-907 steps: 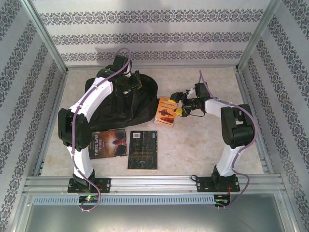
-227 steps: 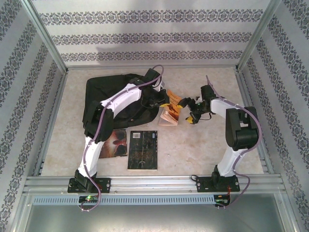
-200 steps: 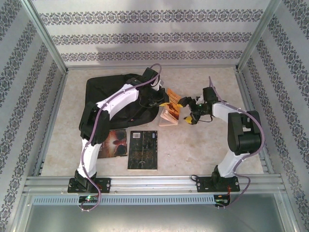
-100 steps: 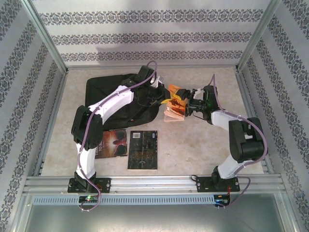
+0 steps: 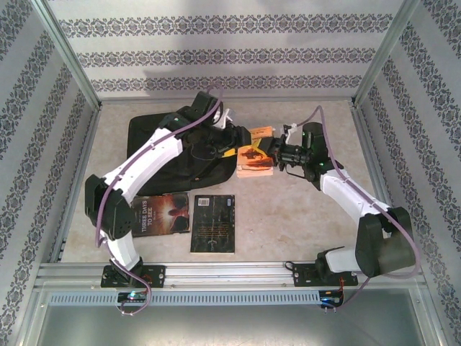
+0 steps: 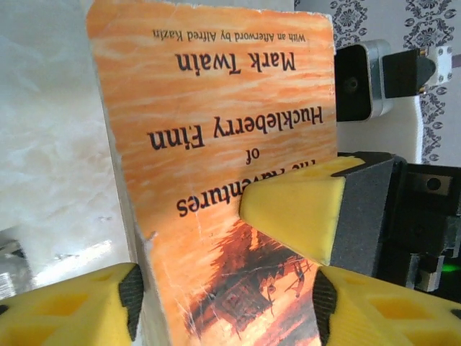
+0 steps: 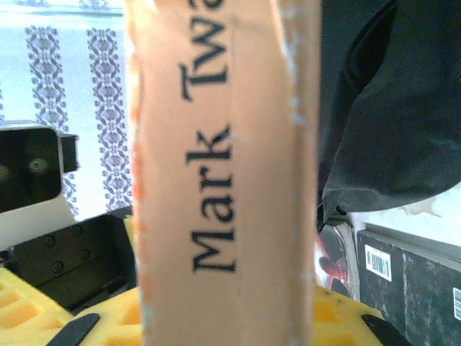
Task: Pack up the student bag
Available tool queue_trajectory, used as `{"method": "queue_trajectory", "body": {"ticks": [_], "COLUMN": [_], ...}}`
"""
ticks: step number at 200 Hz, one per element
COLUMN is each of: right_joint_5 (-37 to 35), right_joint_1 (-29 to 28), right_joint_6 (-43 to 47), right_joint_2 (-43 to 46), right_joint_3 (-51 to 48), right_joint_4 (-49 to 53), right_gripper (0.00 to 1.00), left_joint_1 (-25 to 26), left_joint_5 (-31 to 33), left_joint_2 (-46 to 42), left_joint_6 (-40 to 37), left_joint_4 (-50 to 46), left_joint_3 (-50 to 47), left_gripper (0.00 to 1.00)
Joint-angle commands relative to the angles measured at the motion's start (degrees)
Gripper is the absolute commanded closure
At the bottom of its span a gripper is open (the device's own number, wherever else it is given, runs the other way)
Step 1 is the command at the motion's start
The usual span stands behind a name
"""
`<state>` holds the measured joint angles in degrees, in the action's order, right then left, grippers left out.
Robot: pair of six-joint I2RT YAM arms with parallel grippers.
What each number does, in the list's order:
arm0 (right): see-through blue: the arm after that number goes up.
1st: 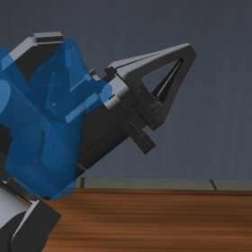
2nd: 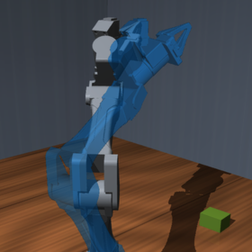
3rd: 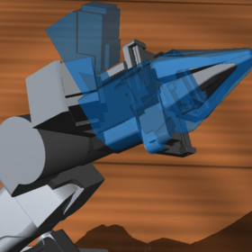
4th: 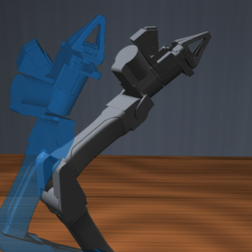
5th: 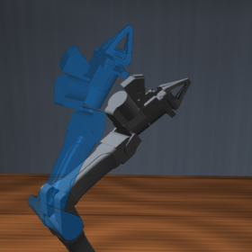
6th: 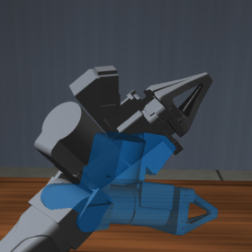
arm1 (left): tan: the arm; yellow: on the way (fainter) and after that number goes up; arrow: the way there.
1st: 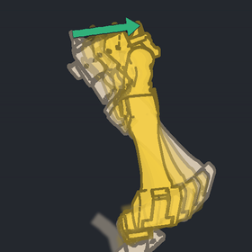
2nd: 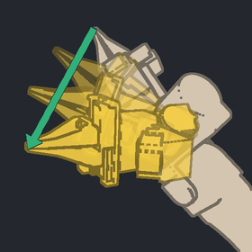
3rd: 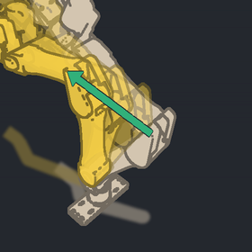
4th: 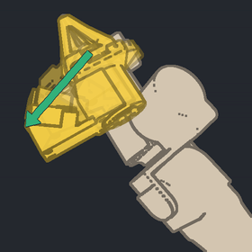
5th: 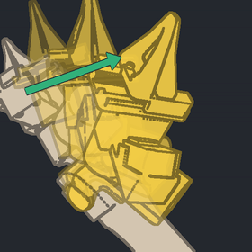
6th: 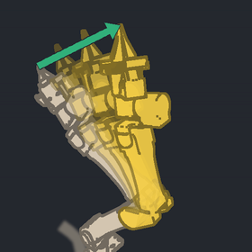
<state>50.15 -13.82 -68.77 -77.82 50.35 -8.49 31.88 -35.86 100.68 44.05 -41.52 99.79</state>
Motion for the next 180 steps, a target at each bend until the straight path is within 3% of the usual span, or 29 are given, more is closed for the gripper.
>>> {"method": "queue_trajectory", "body": {"ticks": [1,47,85,140,180], "right_joint_5": [-0.94,-0.53,1.11,6.62,8.27], "right_joint_1": [-1.81,-5.20,-5.06,-5.32,-5.83], "right_joint_6": [7.01,5.64,-2.42,-13.29,-13.23], "right_joint_2": [2.74,6.87,10.95,9.93,10.91], "right_joint_3": [4.45,6.03,1.73,0.83,0.21], "right_joint_4": [5.00,-0.03,-14.07,-28.21,-26.59], "right_gripper": [1.00,1.00,1.00,1.00,1.00], "left_joint_1": [-0.51,-3.46,-4.60,-4.64,-4.71], "left_joint_5": [2.42,-2.49,-9.87,-19.57,-19.16], "left_joint_2": [-3.23,-6.90,-11.31,-16.74,-18.74], "left_joint_6": [-3.70,-2.15,2.07,17.29,19.14], "left_joint_4": [-4.81,-0.36,10.16,40.77,46.88], "left_joint_3": [-0.26,-3.80,-9.11,-20.28,-22.23], "left_gripper": [0.32,0.25,0.25,0.36,0.45]}}
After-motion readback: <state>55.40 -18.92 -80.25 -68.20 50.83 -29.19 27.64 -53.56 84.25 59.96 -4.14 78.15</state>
